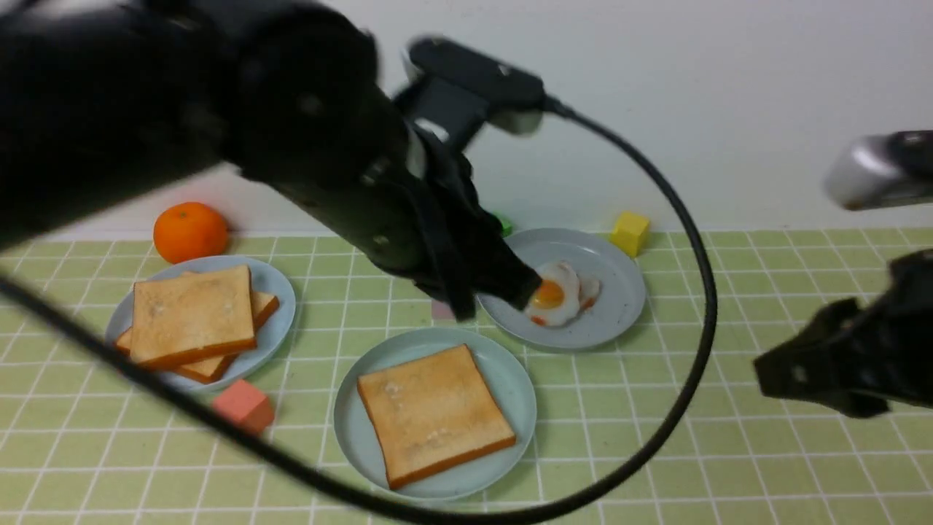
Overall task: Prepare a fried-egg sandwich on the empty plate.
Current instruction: Use the right arm to grab a fried egg
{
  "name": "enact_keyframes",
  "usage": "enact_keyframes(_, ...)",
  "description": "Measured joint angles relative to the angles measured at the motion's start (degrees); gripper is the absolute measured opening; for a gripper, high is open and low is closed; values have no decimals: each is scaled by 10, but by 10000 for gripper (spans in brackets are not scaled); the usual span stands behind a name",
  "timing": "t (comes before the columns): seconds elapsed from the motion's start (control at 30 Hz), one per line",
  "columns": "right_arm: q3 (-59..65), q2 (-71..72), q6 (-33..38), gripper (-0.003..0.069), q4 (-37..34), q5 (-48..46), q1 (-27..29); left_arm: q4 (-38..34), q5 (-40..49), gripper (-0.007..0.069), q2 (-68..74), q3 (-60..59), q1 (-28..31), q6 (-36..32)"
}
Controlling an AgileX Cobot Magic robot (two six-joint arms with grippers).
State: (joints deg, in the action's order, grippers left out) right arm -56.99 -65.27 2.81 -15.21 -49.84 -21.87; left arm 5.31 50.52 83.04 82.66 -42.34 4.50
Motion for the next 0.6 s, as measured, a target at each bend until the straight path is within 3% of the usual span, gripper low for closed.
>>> enact_keyframes(0.03, -8, -38, -1, 281, -2, 10, 5, -2, 1, 35, -31, -8, 0, 1)
enact_keyframes(0.1, -19, -75, -1, 282, -5, 18, 13, -5, 2, -10, -67, -23, 0, 1)
enact_keyframes(0.23, -76, -187, 33, 283, -35, 36, 46, -25, -15, -13, -194, -122, 0, 2)
enact_keyframes(0.43, -188, -327, 170, 283, -129, 30, 85, -71, -98, -13, -378, -299, 0, 4)
enact_keyframes(0.6, -303, -433, 232, 283, -175, -3, 108, -98, -174, -13, -473, -388, 0, 4)
